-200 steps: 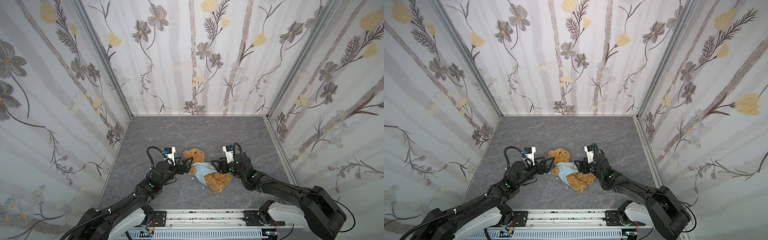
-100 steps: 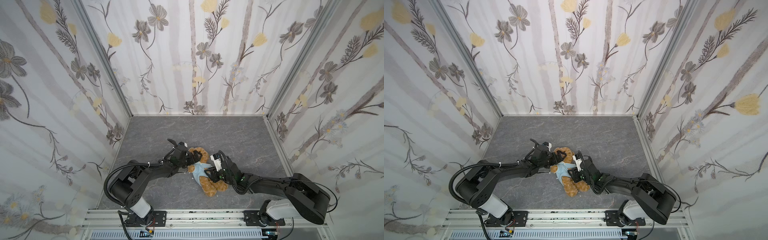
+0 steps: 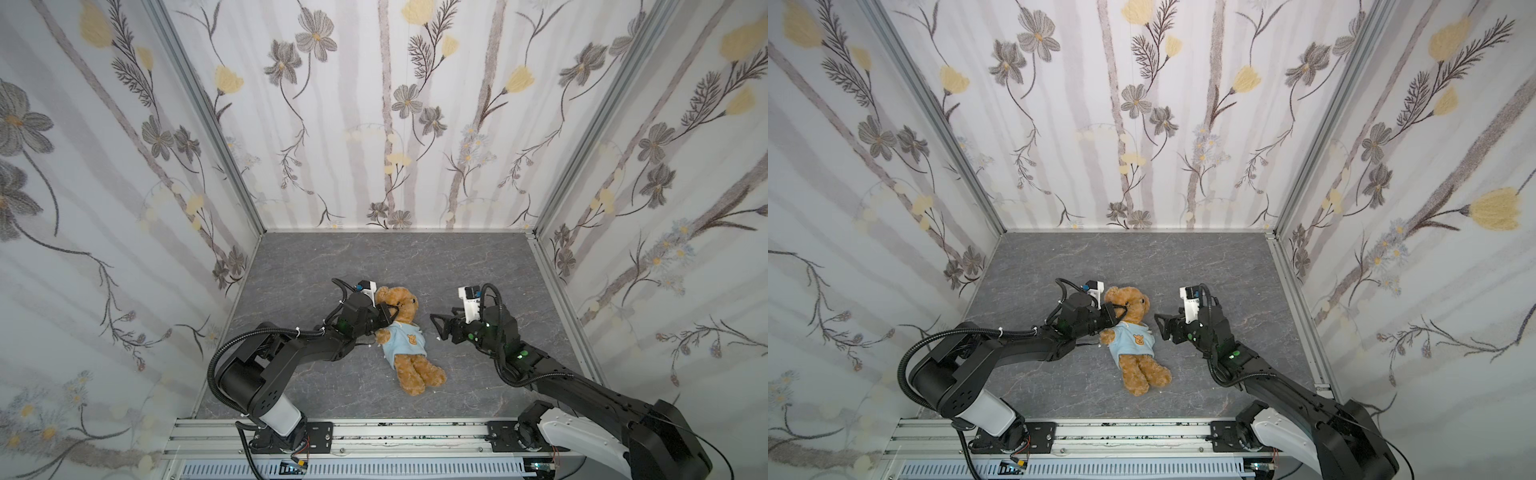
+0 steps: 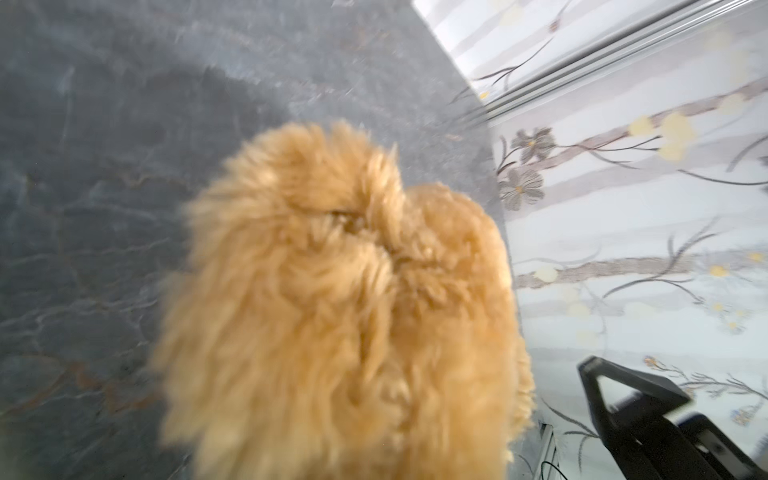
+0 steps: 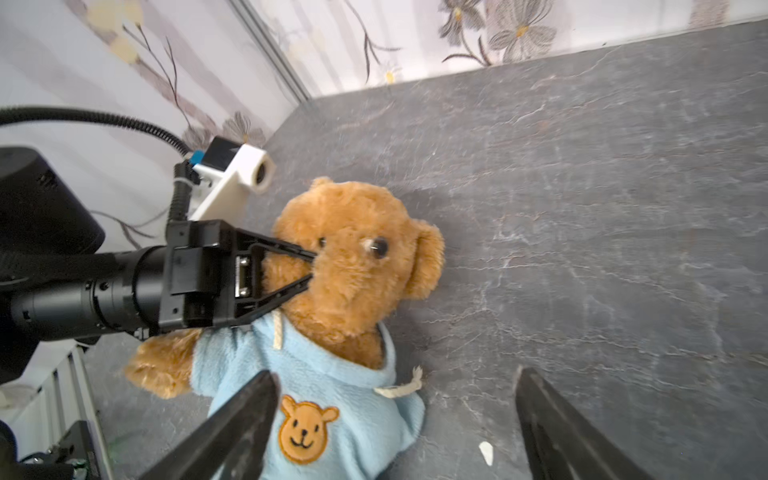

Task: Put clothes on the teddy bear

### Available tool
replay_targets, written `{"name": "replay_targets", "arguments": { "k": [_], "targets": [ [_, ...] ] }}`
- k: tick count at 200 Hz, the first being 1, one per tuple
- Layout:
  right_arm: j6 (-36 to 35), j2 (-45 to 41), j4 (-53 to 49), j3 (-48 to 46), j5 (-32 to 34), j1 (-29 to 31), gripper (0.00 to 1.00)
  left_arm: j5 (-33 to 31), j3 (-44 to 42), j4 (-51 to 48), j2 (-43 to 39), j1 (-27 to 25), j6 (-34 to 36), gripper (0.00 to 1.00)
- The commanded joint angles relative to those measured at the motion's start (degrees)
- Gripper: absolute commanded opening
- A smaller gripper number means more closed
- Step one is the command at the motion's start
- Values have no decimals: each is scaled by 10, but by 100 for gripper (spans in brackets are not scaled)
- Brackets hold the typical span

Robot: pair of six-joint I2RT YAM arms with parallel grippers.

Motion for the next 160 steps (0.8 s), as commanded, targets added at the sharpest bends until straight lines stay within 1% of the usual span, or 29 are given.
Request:
{"name": "replay_targets", "arguments": {
  "k": [1, 15, 25, 41, 54, 75, 92, 133, 145, 148, 154, 160],
  "targets": [
    [82, -9, 30, -4, -171, -54, 95, 6, -28, 188, -23, 0, -9, 4],
    [107, 8, 46, 8, -223, -65, 99, 6, -34, 219, -37, 0, -21, 1],
    [128, 18, 83, 6, -250, -65, 100, 4, -36, 229, -47, -1, -28, 0],
    [169, 29, 165, -14, -273, -64, 100, 2, -38, 247, -67, -3, -37, 0],
    [193, 37, 215, -25, -291, -59, 100, -13, -40, 250, -89, -3, -44, 0],
    [220, 45, 284, -38, -285, -21, 100, -39, -42, 249, -124, -8, -47, 0],
    [226, 59, 321, -38, -261, 9, 100, -45, -36, 250, -139, -14, -51, 0],
    [279, 141, 495, -39, -254, 44, 99, -64, -36, 250, -163, -39, -60, 0],
    [286, 163, 534, -36, -249, 57, 96, -75, -39, 251, -163, -42, -64, 0],
    [287, 168, 542, -36, -247, 60, 94, -76, -39, 251, -176, -43, -64, 0],
    [290, 177, 560, -37, -244, 63, 88, -79, -40, 251, -181, -44, -65, 0],
    [294, 184, 578, -38, -244, 63, 79, -83, -42, 252, -185, -44, -65, 0]
  ]
}}
